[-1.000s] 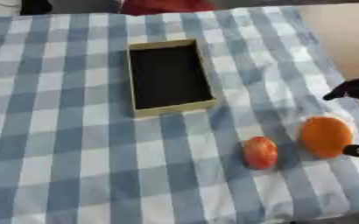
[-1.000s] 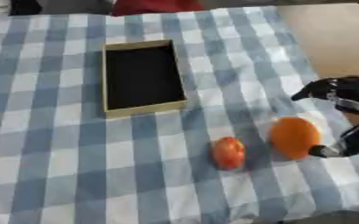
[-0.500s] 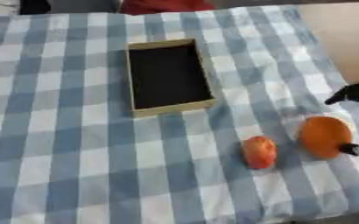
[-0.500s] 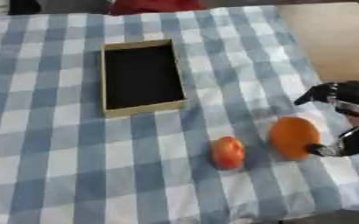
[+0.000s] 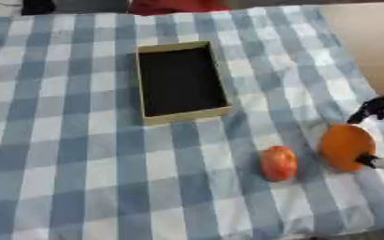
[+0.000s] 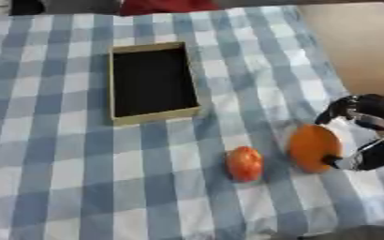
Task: Pick up objects on the table and place them in the box.
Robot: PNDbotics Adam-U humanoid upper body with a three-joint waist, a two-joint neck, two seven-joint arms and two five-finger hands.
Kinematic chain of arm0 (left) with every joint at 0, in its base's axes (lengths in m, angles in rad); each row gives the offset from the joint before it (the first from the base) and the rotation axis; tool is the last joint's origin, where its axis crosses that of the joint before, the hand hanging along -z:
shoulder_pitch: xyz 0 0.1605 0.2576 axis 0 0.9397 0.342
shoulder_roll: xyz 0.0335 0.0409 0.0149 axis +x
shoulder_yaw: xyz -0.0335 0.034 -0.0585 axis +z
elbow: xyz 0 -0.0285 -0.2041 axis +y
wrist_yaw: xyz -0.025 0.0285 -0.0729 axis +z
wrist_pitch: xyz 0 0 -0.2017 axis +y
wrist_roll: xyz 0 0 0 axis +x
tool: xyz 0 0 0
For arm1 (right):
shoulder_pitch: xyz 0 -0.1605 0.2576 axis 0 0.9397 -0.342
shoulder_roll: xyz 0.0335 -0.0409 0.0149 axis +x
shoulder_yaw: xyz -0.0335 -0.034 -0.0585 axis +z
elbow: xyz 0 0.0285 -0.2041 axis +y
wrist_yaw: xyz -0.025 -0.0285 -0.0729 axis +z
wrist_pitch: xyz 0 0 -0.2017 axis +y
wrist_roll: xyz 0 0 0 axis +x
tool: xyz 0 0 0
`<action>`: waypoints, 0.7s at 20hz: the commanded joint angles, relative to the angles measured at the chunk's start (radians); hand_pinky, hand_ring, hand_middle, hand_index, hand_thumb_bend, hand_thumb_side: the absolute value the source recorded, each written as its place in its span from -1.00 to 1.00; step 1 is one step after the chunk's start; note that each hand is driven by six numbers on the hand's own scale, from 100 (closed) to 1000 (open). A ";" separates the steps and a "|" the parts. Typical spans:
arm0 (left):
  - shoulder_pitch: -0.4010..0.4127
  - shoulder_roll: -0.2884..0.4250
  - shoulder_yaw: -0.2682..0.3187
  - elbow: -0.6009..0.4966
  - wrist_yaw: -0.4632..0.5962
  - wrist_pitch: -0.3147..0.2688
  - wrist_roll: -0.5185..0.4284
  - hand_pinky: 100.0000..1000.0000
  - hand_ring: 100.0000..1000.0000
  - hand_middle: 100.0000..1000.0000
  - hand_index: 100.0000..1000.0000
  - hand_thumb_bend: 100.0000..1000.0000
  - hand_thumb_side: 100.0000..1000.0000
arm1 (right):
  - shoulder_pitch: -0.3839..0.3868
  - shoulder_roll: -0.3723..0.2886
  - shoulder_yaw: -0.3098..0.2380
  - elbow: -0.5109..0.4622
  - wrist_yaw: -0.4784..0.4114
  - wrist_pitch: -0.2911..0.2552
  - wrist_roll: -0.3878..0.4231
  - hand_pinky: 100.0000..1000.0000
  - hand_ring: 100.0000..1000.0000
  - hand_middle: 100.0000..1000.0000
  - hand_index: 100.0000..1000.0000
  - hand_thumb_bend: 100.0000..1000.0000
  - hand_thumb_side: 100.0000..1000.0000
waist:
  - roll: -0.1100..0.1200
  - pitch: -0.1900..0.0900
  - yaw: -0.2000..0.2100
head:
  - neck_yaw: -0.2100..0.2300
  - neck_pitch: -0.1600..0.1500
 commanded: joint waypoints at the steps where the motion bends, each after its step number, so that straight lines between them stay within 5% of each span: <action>1: -0.010 0.015 0.009 -0.015 0.005 -0.001 -0.002 0.65 0.64 0.41 0.61 -0.89 0.38 | -0.008 -0.017 -0.017 0.008 -0.025 0.004 -0.055 -0.11 0.13 -0.14 0.10 -0.48 -0.89 | 0.001 -0.013 0.000 | -0.003 0.005; 6: -0.011 0.015 0.008 -0.015 0.005 -0.001 -0.003 0.65 0.64 0.41 0.61 -0.89 0.38 | -0.006 -0.014 -0.019 0.008 -0.071 0.013 -0.150 -0.57 -0.12 -0.26 -0.04 -0.59 -1.00 | 0.001 -0.013 -0.001 | -0.004 0.005; 14: -0.010 0.017 0.010 -0.015 0.004 -0.002 -0.002 0.65 0.64 0.41 0.62 -0.89 0.37 | 0.007 -0.013 -0.043 -0.018 -0.138 0.023 -0.152 -0.70 -0.16 -0.26 -0.04 -0.51 -1.00 | -0.001 -0.015 -0.004 | -0.001 0.005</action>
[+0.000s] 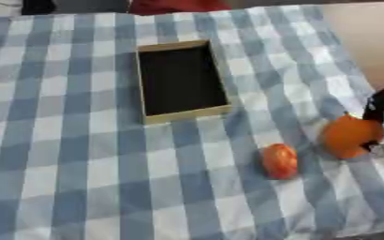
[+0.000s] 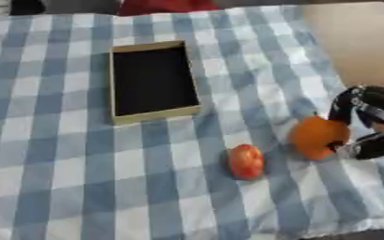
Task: Pick up objects on the table and place them in the box.
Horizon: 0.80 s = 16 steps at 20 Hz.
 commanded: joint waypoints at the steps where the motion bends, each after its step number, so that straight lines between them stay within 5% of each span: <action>1: -0.009 0.018 0.010 -0.015 0.004 -0.002 -0.002 0.65 0.64 0.41 0.62 -0.89 0.37 | -0.001 -0.028 -0.034 -0.035 -0.030 0.007 -0.003 -0.69 -0.15 -0.26 -0.03 -0.51 -1.00 | -0.001 -0.015 -0.003 | -0.001 0.005; 10: -0.008 0.020 0.010 -0.015 0.003 -0.002 -0.002 0.65 0.64 0.42 0.62 -0.89 0.38 | -0.016 -0.061 -0.082 -0.119 -0.047 0.048 -0.021 -0.53 -0.04 -0.14 0.13 -0.62 -1.00 | -0.005 -0.019 -0.003 | 0.002 0.005; 16: -0.009 0.021 0.009 -0.015 0.004 -0.002 -0.002 0.65 0.64 0.42 0.62 -0.89 0.38 | -0.032 -0.089 -0.086 -0.167 -0.034 0.127 -0.127 -0.56 -0.03 -0.13 0.16 -0.76 -1.00 | -0.010 -0.019 0.000 | 0.001 0.005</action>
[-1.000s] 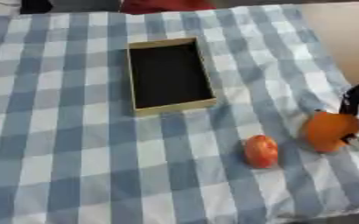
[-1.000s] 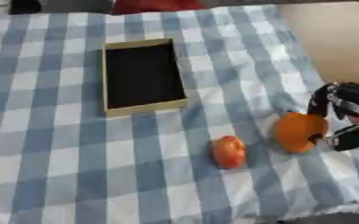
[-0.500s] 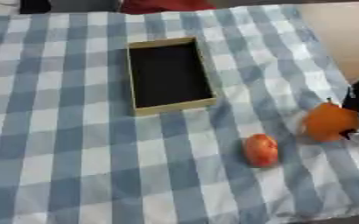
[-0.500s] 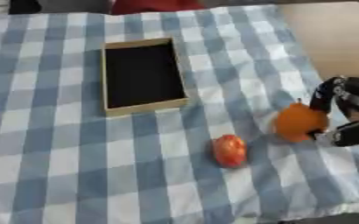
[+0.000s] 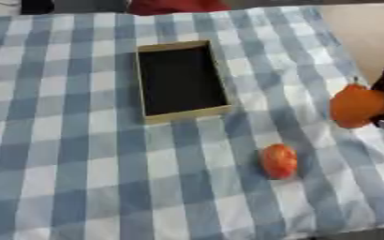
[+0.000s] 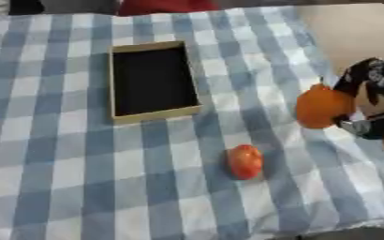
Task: Pick up objects on the table and place them in the box.
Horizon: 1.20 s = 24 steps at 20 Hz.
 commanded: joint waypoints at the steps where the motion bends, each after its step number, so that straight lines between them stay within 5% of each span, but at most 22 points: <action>1: -0.010 0.021 0.008 -0.015 0.004 -0.002 -0.002 0.65 0.64 0.42 0.62 -0.89 0.38 | -0.017 -0.058 -0.013 -0.041 0.011 0.039 -0.060 -0.56 -0.03 -0.13 0.16 -0.77 -1.00 | -0.002 -0.017 0.002 | 0.000 0.005; 9: -0.017 0.022 0.005 -0.015 0.007 -0.005 -0.005 0.65 0.64 0.42 0.63 -0.89 0.38 | -0.114 -0.137 0.046 -0.073 0.003 0.061 -0.086 -0.52 -0.02 -0.12 0.17 -0.82 -1.00 | -0.005 -0.013 0.013 | -0.013 0.005; 15: -0.027 0.017 -0.002 -0.015 0.014 -0.007 -0.013 0.65 0.64 0.42 0.62 -0.90 0.38 | -0.288 -0.201 0.154 -0.047 -0.056 0.044 -0.025 -0.49 0.00 -0.11 0.18 -0.86 -1.00 | -0.005 -0.008 0.037 | -0.033 0.005; 24: -0.043 0.010 -0.010 -0.015 0.025 -0.011 -0.024 0.65 0.64 0.42 0.62 -0.90 0.38 | -0.582 -0.139 0.324 0.075 -0.061 0.033 0.089 -0.60 -0.02 -0.10 0.18 -0.94 -1.00 | -0.005 -0.002 0.071 | -0.055 0.005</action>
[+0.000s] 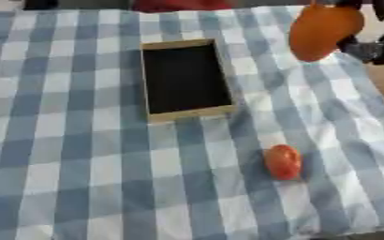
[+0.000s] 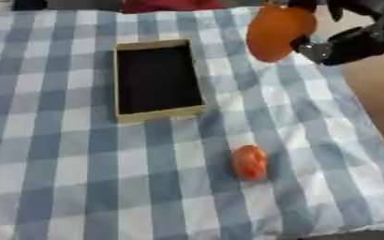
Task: Pick up objects on the table and place them in the box.
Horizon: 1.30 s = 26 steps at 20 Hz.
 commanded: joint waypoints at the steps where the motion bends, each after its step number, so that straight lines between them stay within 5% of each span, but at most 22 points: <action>1: -0.018 0.014 0.002 -0.015 0.006 -0.002 -0.007 0.65 0.64 0.42 0.62 -0.90 0.38 | -0.083 0.017 0.046 0.054 -0.006 -0.009 0.043 -0.60 -0.02 -0.10 0.18 -0.95 -1.00 | 0.001 -0.013 0.005 | -0.009 0.005; 12: -0.033 0.002 -0.004 -0.015 0.017 -0.006 -0.016 0.65 0.64 0.42 0.62 -0.91 0.39 | -0.346 0.227 0.163 0.348 0.060 -0.044 0.136 -0.65 -0.04 -0.12 0.16 -1.00 -1.00 | 0.010 -0.002 0.025 | -0.029 0.005; 26: -0.048 -0.013 -0.008 -0.015 0.027 -0.009 -0.022 0.65 0.64 0.42 0.62 -0.92 0.39 | -0.495 0.454 0.200 0.635 0.176 -0.116 0.183 -0.62 -0.04 -0.12 0.16 -1.00 -1.00 | 0.015 0.011 0.046 | -0.051 0.005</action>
